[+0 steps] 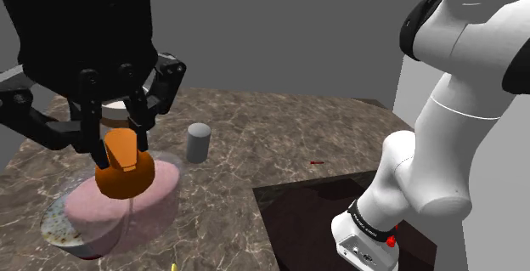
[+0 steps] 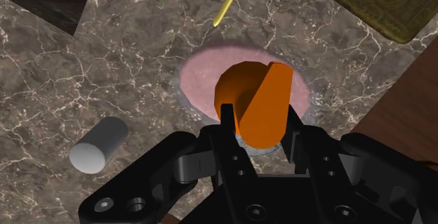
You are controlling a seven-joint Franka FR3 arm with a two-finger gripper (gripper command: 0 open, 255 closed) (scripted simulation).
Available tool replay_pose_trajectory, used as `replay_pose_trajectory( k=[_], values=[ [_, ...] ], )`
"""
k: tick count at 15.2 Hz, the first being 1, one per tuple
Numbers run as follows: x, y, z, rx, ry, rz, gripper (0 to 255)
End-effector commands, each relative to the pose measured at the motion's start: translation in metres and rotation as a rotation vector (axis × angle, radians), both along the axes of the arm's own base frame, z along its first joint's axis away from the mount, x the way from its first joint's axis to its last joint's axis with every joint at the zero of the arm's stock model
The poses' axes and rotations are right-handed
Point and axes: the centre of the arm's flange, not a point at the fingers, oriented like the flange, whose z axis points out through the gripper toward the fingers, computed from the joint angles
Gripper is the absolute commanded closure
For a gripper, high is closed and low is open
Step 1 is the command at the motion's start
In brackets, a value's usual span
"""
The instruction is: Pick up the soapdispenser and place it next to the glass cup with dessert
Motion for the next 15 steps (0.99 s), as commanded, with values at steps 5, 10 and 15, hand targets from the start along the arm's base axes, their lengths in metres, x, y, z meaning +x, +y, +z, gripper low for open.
replay_pose_trajectory(
  k=[5, 10, 15],
  values=[
    [-0.046, 0.064, -0.006, 0.001, 0.0, -0.002, 255],
    [-0.046, 0.064, -0.033, 0.001, 0.0, -0.002, 255],
    [-0.046, 0.064, -0.059, 0.001, 0.0, -0.002, 255]
  ],
)
